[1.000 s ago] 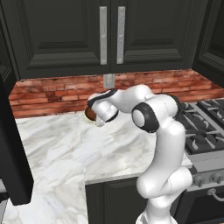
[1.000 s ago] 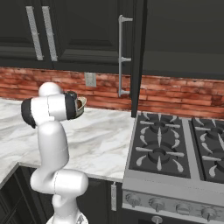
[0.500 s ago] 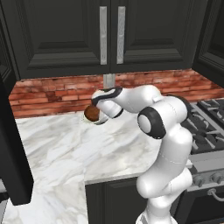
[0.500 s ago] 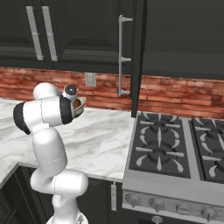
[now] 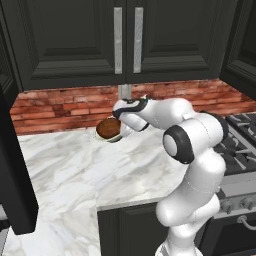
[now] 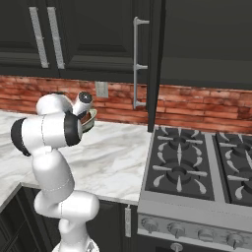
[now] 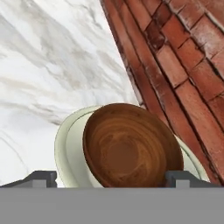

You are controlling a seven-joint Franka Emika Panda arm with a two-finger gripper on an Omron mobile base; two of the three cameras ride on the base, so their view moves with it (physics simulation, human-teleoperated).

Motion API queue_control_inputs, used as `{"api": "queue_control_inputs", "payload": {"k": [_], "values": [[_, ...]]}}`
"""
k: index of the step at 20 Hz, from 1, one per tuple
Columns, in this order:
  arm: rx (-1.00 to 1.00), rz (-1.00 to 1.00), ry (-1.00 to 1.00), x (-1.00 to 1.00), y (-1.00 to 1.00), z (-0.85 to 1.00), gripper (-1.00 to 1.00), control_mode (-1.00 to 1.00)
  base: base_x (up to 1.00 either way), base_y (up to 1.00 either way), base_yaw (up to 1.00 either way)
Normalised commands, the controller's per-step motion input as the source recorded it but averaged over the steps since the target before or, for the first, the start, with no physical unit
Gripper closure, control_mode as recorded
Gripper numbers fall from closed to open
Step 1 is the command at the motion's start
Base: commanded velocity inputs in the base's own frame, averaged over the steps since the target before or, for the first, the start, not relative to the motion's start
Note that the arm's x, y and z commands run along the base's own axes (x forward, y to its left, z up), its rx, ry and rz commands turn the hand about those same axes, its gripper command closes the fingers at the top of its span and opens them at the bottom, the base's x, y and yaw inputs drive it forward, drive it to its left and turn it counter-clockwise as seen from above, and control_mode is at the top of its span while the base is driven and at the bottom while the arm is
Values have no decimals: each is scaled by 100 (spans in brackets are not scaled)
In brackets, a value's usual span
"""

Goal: Pick up the bowls on the counter and stack them on top of one another in the open cabinet. Place the smaller bowl on top of the larger bowl.

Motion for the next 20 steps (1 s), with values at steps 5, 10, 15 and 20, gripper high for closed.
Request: {"api": "queue_control_inputs", "payload": {"k": [5, 10, 15, 20], "values": [[22, -11, -1, -16, -39, 0, -100, -100, 0, 0, 0], [19, -21, 0, -12, -34, 0, -100, -100, 0, 0, 0], [3, -5, 0, -6, -3, -2, -100, -100, 0, 0, 0], [-2, 0, 0, -67, 0, -23, -100, -100, 0, 0, 0]]}}
